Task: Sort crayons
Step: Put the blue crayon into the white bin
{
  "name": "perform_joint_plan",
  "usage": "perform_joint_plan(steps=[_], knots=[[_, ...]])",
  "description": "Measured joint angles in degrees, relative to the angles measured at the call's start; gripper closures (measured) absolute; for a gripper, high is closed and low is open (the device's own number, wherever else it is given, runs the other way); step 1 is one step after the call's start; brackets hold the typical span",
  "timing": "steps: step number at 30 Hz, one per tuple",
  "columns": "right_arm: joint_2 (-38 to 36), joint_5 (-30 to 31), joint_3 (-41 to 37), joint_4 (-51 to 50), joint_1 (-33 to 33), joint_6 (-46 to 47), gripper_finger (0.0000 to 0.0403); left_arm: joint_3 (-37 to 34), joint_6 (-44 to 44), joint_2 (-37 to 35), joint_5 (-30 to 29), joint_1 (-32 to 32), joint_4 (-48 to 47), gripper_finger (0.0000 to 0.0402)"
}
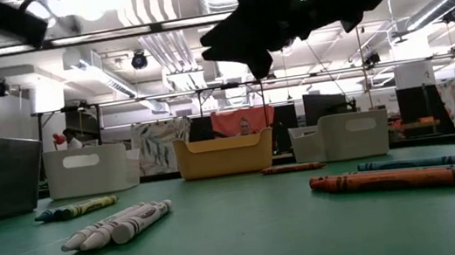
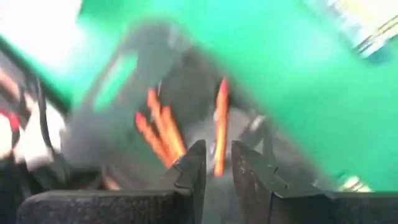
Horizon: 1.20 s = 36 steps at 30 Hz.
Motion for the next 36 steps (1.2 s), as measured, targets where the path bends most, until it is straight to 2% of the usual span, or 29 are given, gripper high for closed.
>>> perform_joint_plan(steps=[3, 6, 10, 13, 17, 22, 25, 32, 36], knots=[[-0.21, -0.05, 0.00, -1.54, 0.04, 1.94, 0.0277, 3.56, 6.35, -0.02, -7.80, 1.31, 0.45, 0.0350], [-0.87, -0.20, 0.92, -6.03, 0.13, 4.18, 0.0280, 7.06, 14.31, -0.02, -18.13, 2.82, 2.46, 0.0357], [-1.70, -0.07, 6.03, -19.50, 0.66, 4.38, 0.0282, 10.61, 26.44, -0.23, -33.07, 4.93, 10.88, 0.0364], [-1.73, 0.01, 11.02, -31.69, 1.54, 4.36, 0.0282, 11.09, 39.10, -1.00, -36.53, 6.14, 20.08, 0.0365], [-1.28, 0.28, 17.20, -45.84, 2.69, 4.57, 0.0286, 7.93, 53.93, -3.13, -34.41, 8.27, 33.58, 0.0365], [-1.26, 6.99, 22.06, -58.10, 4.97, 9.33, 0.0291, 1.10, 64.31, -7.58, -24.77, 12.17, 47.99, 0.0365], [-1.34, 9.38, 23.28, -63.39, 6.36, 12.40, 0.0292, -4.41, 66.99, -11.10, -20.23, 14.61, 55.06, 0.0365], [-1.34, 9.67, 22.93, -72.79, 8.44, 22.21, 0.0295, -15.06, 68.51, -17.92, -15.94, 19.67, 68.99, 0.0365], [-0.82, 9.61, 22.71, -77.37, 9.95, 28.15, 0.0299, -20.55, 72.17, -20.52, -6.15, 22.49, 82.70, 0.0365]])
